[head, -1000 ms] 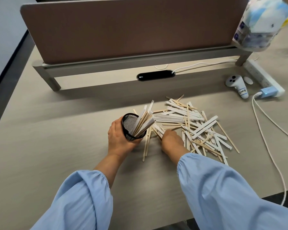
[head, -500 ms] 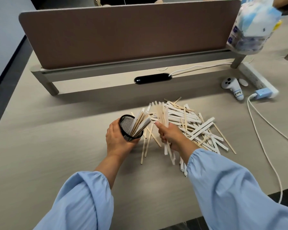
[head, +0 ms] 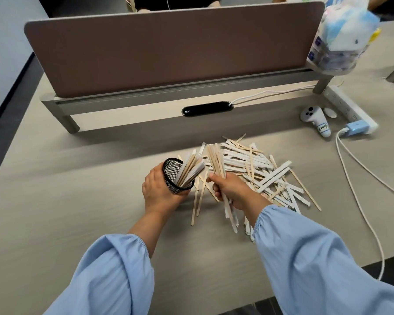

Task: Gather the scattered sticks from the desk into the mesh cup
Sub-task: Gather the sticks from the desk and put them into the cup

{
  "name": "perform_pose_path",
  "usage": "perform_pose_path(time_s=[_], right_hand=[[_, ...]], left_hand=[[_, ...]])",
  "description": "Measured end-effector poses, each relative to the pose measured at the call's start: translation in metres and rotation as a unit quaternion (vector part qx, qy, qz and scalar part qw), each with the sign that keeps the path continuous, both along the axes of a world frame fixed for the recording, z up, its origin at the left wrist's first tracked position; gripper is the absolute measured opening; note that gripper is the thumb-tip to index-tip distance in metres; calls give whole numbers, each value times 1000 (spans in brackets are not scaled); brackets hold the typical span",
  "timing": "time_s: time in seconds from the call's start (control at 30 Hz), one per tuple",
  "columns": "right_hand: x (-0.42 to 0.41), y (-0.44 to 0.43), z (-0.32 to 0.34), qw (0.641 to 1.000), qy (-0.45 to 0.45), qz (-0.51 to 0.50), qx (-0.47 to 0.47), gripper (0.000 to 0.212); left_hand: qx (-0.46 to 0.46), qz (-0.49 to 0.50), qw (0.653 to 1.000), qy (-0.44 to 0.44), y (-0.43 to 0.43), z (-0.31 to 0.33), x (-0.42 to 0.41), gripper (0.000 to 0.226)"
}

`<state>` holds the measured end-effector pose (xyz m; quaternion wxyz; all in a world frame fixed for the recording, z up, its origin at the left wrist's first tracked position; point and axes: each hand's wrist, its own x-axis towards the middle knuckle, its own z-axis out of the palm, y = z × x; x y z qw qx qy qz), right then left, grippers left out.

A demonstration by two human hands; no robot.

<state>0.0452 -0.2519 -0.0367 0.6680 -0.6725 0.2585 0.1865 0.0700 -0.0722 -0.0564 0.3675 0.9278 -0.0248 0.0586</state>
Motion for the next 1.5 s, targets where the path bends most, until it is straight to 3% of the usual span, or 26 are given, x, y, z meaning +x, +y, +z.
perform_pose_path(time_s=[0.1, 0.27, 0.43, 0.5, 0.63, 0.77, 0.9, 1.03, 1.2, 1.3, 1.4, 1.5], right_hand=[[0, 0, 2, 999, -16, 17, -47, 27], [3, -6, 1, 958, -76, -5, -276, 28], [0, -6, 1, 939, -186, -45, -286, 22], [0, -3, 3, 949, -198, -64, -236, 32], [8, -2, 20, 956, -197, -213, -44, 38], [23, -10, 57, 893, -229, -343, 183, 46], [35, -8, 87, 843, -268, -349, 310, 47], [40, 16, 87, 872, -260, -292, 294, 45], [38, 48, 60, 931, -270, -206, 137, 36], [36, 53, 60, 937, -301, -153, 89, 19], [36, 56, 66, 941, -304, -141, 49, 18], [37, 61, 72, 942, -298, -127, 84, 19]], left_hand=[[-4, -3, 1000, 1, -1, 1, -1, 99], [-21, -6, 1000, -6, -1, 0, -3, 100], [-18, -9, 1000, -3, 0, 2, -1, 100], [-16, -12, 1000, -4, -1, 3, -1, 100], [1, -27, 1000, -13, -1, 0, -2, 97], [43, -44, 998, -21, 1, -4, 1, 92], [61, -50, 996, -39, -1, -3, 2, 90], [33, -75, 995, -60, -9, 5, -3, 91], [-70, -73, 993, -59, -19, 19, -3, 90], [-127, -72, 989, -27, -18, 22, 1, 84], [-170, -57, 984, 6, -17, 21, 0, 82], [-187, -51, 981, 30, -12, 18, 0, 86]])
